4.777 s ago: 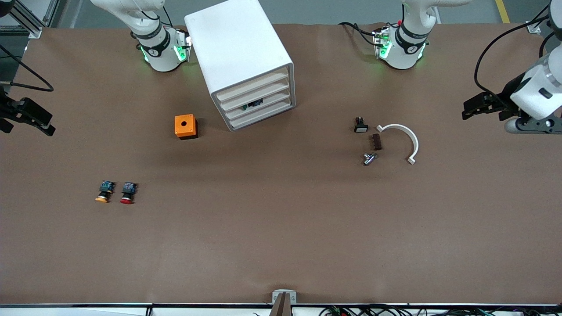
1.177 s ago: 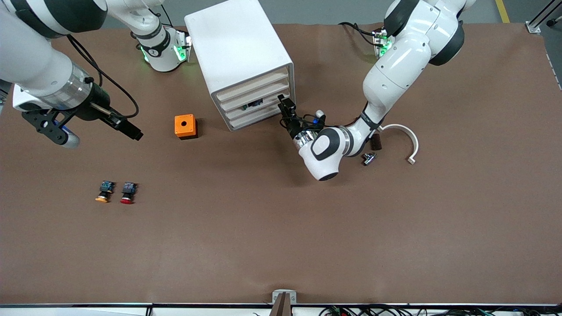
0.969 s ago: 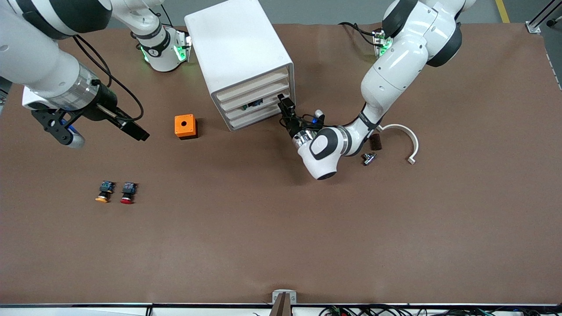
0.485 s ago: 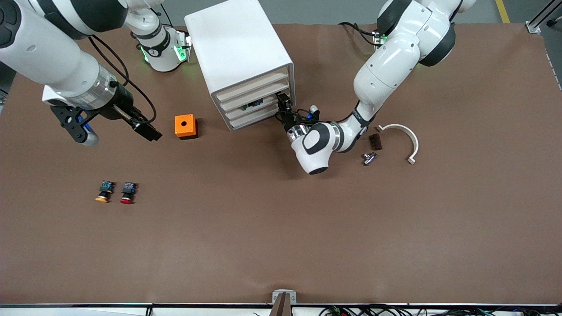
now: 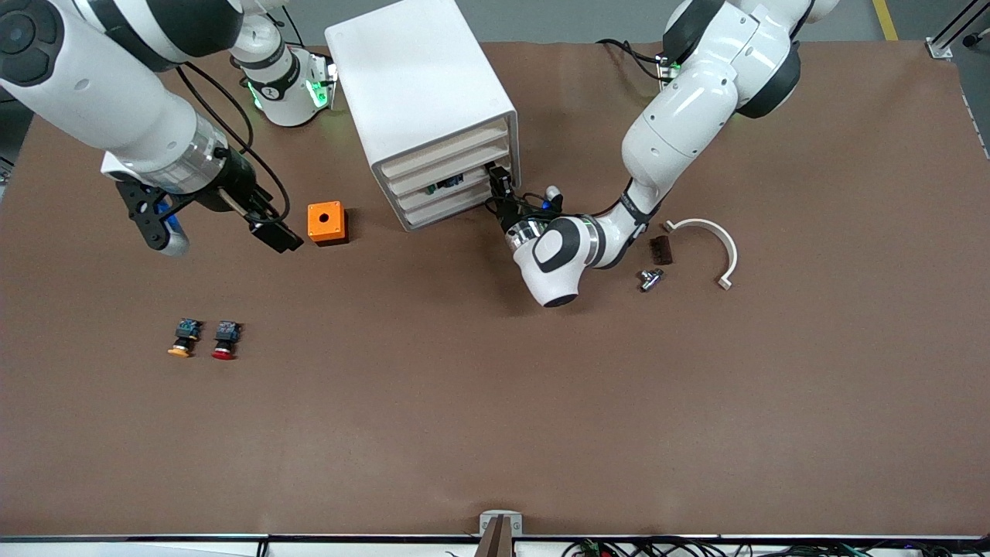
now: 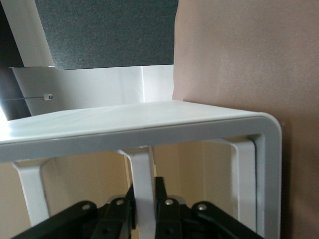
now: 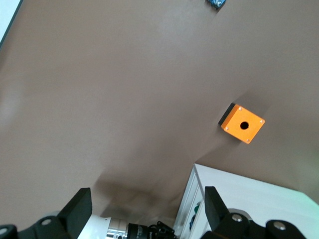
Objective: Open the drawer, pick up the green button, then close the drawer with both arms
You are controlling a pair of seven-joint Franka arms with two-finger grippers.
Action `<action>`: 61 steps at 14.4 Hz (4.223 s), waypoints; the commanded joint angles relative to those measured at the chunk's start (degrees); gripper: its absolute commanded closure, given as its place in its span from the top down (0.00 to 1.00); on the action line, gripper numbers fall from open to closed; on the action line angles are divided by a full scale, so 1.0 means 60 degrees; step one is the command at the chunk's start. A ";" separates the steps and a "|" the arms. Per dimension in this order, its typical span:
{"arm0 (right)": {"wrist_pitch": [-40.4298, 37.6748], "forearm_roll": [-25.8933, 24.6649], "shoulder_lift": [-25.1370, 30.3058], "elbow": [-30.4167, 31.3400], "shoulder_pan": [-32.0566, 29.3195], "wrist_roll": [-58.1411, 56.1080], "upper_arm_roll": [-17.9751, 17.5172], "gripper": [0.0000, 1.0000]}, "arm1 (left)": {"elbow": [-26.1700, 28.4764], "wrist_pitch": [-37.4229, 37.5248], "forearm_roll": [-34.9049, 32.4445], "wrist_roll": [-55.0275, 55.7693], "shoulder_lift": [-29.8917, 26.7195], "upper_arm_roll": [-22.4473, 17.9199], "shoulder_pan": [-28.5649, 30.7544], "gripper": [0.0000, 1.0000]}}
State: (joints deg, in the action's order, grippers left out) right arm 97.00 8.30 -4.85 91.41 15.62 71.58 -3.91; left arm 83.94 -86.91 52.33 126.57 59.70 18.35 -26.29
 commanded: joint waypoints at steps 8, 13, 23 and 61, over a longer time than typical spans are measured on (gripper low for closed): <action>0.1423 0.0199 0.0134 0.1067 0.1159 0.1911 0.0065 1.00 | -0.0221 -0.0397 0.0214 0.0145 0.0069 -0.0304 0.0499 0.13; 0.2580 -0.0151 0.0090 0.1813 0.2023 0.2719 0.0065 1.00 | -0.0250 -0.0633 0.0199 0.0159 0.0054 -0.0304 0.1217 0.13; 0.4252 -0.1851 -0.1520 0.2137 0.3621 0.5399 0.0065 1.00 | -0.0309 -0.1087 0.0155 0.0072 0.0025 -0.0362 0.1599 1.00; 0.6056 -0.4035 -0.2943 0.2841 0.5219 0.7363 0.0065 0.02 | -0.1759 -0.3826 -0.9161 -1.0651 -0.2392 -0.0025 0.1424 1.00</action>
State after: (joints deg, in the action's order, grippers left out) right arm 134.69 -14.03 -24.16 109.11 47.00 114.68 -3.80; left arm 71.93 -108.31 -0.40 63.14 45.95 17.94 -17.05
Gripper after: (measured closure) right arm 0.568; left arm 0.000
